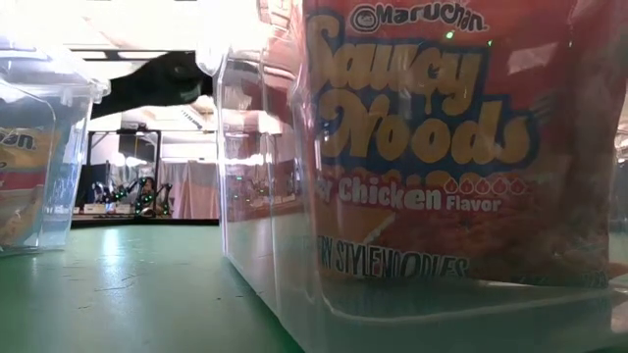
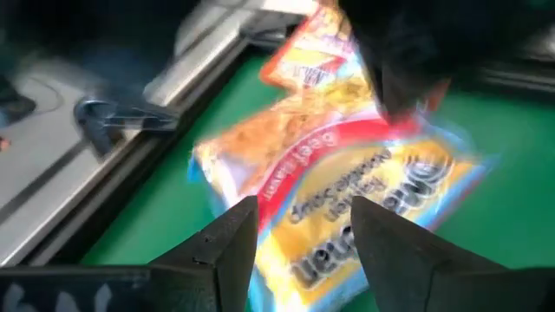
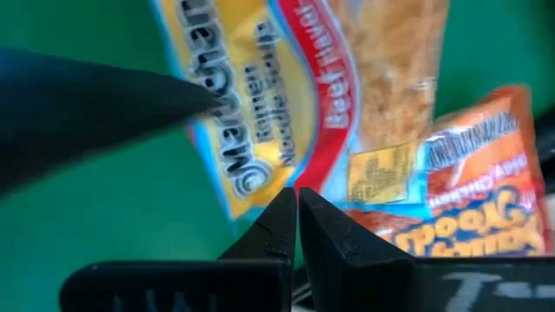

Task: Sort Maruchan noodles
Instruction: Put the blue noodle pack into the left transparent bin

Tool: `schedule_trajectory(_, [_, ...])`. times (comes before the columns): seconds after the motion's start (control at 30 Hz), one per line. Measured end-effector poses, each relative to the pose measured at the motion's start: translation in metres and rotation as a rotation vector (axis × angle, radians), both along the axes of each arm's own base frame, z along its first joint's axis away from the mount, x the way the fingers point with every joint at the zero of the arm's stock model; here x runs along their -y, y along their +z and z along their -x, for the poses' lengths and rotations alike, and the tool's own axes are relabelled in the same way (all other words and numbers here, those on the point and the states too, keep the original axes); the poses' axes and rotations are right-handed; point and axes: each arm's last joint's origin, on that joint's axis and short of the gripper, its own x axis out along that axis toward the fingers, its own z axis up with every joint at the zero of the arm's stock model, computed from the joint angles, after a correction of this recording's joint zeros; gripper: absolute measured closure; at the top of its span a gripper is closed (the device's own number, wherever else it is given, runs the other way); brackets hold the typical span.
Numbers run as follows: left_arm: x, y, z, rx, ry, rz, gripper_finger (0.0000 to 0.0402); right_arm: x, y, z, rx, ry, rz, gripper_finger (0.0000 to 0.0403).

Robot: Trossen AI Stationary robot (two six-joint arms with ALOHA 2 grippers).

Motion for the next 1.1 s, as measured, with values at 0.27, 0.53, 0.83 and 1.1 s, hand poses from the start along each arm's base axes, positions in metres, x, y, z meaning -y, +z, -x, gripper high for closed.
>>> schedule_trajectory(0.27, [-0.002, 0.01, 0.003, -0.014, 0.084, -0.011, 0.0251, -0.001, 0.01, 0.003, 0.006, 0.015, 0.021, 0.0394])
schedule_trajectory(0.53, [-0.002, 0.011, 0.006, -0.094, 0.105, 0.047, 0.0264, 0.0, 0.029, 0.002, 0.047, -0.013, 0.091, 0.0394])
schedule_trajectory(0.83, [0.0, 0.011, 0.009, -0.105, 0.134, 0.133, 0.0281, -0.003, 0.039, 0.004, 0.069, -0.033, 0.115, 0.0394])
schedule_trajectory(1.1, [-0.001, 0.014, 0.008, -0.007, 0.213, 0.311, 0.0304, -0.003, 0.039, 0.004, 0.066, -0.046, 0.122, 0.0394])
